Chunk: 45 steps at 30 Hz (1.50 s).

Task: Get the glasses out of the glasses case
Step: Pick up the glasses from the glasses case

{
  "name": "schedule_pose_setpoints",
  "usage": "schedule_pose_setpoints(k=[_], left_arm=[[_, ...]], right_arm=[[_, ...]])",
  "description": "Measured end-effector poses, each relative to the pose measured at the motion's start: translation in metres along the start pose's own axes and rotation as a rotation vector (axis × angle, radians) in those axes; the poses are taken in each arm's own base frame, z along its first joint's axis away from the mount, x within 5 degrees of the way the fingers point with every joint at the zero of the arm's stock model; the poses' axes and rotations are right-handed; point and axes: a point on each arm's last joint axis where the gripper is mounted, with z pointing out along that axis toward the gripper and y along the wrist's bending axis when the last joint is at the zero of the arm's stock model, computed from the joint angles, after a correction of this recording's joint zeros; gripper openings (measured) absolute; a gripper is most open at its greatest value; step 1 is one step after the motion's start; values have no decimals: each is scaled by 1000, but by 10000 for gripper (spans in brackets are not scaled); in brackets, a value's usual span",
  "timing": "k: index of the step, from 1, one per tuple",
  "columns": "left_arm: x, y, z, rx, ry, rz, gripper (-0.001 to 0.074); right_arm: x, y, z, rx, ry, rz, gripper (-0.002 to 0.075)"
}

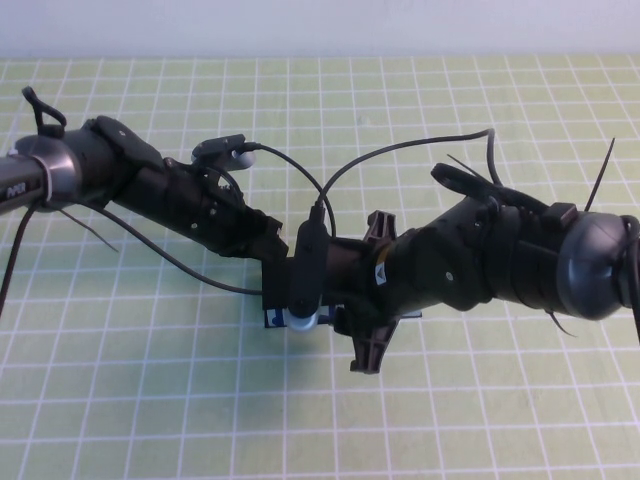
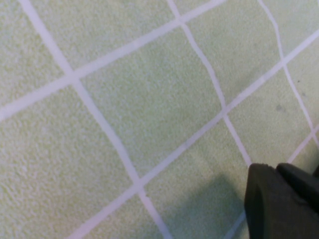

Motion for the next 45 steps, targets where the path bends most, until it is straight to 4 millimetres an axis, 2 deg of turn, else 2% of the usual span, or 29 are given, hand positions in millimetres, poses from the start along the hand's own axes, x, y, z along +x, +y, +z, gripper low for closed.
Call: schedule_pose_setpoints(k=[12,23,29,34,38,42,45], left_arm=[[0,0,0,3,4,-3,-4],[-1,-1,-1,4,1,0,-4],[-2,-1,-1,2,-3,-1,-4],[-2,0,-2,0,-7,-1,-4],[-8,-3,-25,-9,-45,15,-4],[-20,-12,-77,-40,-140,57,-4],[-17,-27,-107,-19,-189,138,-4]], right_arm=[[3,-1,16,36,2,-68,287],[3,-5,16,66,-2,-119,41],[2,-6,14,73,-6,-109,22],[-2,-9,2,97,-30,-91,9],[-6,-12,-7,120,-55,-78,0],[-7,-13,-11,126,-61,-76,-4],[-9,-14,-15,136,-72,-74,-6]])
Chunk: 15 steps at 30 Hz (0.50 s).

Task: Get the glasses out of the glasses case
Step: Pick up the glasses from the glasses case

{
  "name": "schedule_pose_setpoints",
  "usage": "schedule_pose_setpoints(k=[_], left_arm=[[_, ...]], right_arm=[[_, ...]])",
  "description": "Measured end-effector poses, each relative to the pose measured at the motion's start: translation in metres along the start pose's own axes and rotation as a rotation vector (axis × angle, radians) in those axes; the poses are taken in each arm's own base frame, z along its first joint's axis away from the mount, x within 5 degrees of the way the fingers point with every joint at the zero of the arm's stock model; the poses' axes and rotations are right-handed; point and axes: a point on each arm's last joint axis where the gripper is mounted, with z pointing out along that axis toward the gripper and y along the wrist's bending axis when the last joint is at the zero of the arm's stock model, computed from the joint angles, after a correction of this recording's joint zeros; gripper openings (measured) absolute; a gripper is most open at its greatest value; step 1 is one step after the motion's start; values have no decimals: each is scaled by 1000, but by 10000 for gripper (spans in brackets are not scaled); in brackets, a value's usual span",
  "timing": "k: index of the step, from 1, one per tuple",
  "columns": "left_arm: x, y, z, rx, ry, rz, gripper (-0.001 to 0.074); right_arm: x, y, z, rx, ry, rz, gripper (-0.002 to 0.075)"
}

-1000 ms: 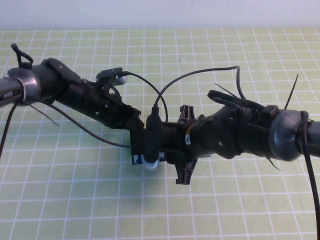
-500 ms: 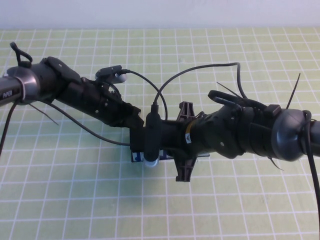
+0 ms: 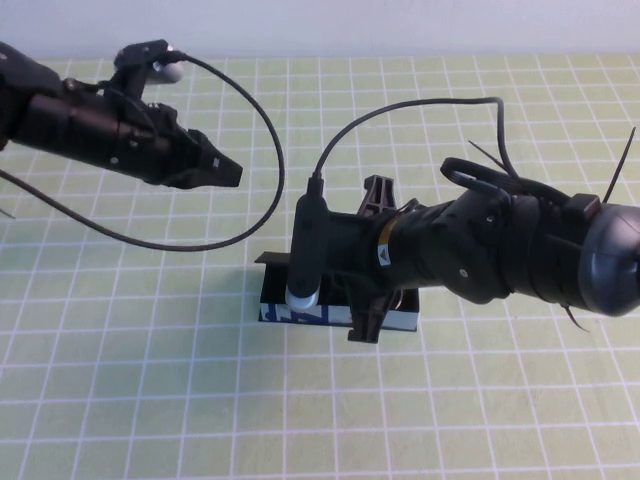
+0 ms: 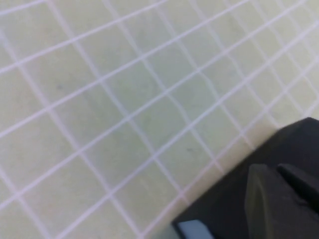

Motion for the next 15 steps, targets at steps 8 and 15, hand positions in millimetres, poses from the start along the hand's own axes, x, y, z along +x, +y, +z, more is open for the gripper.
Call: schedule_pose_setpoints(k=[8,15], left_arm=[[56,-26,10,298,-110,259,-4],[89,-21,27,336,-100,327,-4]], right_arm=[[-1,-2,-5,10,-8,4,-8],[-1,-3,-5,11,-8,4,-8]])
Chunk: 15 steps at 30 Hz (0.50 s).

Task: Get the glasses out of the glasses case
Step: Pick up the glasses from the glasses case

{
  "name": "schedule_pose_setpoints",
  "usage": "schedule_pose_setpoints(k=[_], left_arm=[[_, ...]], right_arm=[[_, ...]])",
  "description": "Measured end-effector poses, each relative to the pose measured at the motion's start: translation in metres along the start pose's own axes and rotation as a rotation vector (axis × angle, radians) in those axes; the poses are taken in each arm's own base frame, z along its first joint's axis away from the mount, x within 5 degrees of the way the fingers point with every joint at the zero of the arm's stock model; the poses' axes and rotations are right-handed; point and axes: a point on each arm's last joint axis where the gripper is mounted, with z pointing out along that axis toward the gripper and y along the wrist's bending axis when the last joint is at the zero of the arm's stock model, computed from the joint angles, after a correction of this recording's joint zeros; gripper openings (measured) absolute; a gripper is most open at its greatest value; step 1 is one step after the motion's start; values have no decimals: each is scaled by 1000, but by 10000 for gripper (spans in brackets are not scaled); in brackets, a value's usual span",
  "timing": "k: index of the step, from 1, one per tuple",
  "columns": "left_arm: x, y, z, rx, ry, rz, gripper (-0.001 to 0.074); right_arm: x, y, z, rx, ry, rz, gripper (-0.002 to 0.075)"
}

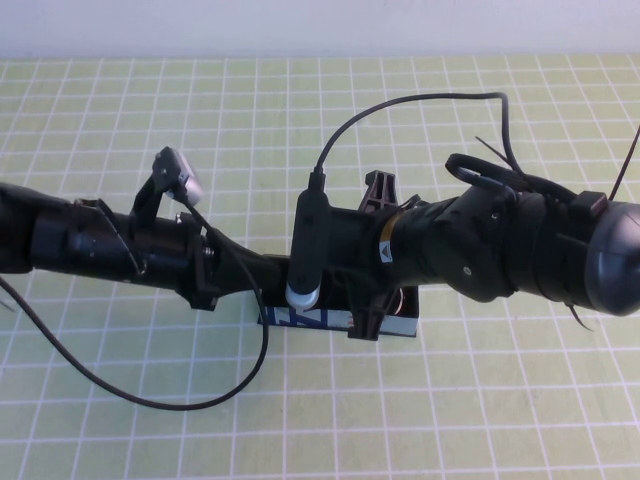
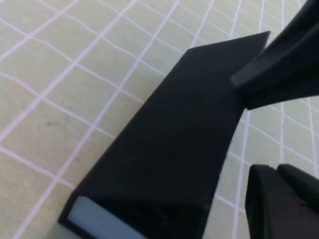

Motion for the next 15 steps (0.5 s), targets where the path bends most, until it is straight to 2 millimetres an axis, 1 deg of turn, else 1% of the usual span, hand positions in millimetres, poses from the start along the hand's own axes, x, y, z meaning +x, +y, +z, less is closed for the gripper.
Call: schedule_pose_setpoints(k=[7,15], left_arm=[[20,22,14,-57,-6,-83,-4],[30,34,21,-90,-31,-118,-4]], right_arm=[[0,0,0,0,0,0,-8],[0,0,0,0,0,0,-8]])
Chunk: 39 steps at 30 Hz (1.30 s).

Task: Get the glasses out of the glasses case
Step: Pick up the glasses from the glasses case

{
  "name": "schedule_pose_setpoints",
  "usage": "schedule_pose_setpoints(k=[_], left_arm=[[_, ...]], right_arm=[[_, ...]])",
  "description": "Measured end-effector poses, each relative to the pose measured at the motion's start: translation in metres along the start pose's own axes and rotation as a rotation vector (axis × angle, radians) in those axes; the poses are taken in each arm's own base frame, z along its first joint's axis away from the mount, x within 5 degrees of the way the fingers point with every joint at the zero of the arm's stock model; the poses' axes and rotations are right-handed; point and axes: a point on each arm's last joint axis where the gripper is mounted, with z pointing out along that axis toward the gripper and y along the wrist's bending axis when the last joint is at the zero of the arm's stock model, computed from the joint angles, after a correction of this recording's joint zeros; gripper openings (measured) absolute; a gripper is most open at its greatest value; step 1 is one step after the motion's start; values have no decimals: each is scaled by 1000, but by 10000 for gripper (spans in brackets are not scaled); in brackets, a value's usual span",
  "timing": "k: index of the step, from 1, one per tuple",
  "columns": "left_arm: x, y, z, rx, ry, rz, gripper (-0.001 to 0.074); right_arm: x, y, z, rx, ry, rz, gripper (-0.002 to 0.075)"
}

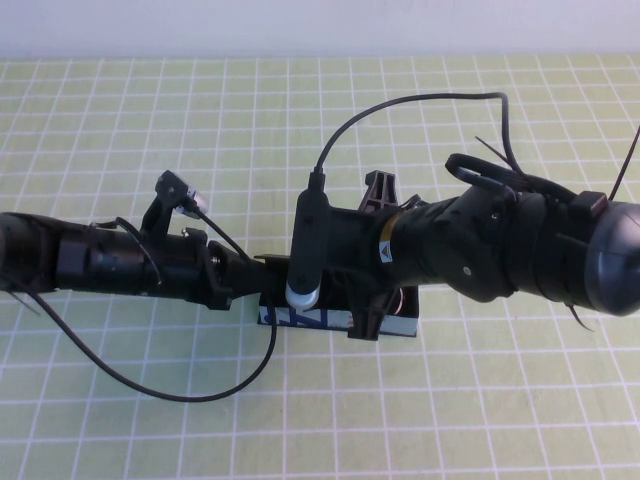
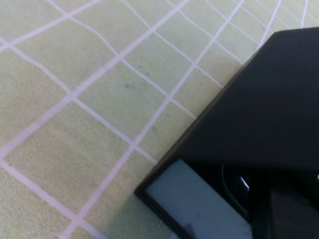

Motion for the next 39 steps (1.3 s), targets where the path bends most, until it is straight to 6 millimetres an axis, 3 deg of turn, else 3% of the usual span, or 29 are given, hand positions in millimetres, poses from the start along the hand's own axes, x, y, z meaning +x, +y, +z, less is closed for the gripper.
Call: schedule_pose_setpoints(k=[5,8,13,16,20,26,30,39], left_arm=[[2,2,3,7,-15,-26,-4],[4,3,4,13,-19,-37,-4],[4,3,4,25,-23,-39,-4],[5,3,5,32,-24,-45,-4],[5,3,5,33,-24,-54,-4],[5,2,5,35,-24,-68,-4],[5,2,5,35,-24,-73,-4],[5,2,5,37,-24,-74,-4]], right_arm=[[-1,-1,-1,5,-6,44,0],[-2,-3,-5,13,-16,106,55],[-13,-10,-34,22,-77,342,159],[-20,-5,-54,-51,-86,499,138],[-20,9,-61,-206,-18,708,20],[-10,20,-38,-242,119,884,-12],[4,12,-16,-183,136,958,-15],[21,-42,16,-81,110,1061,-16]])
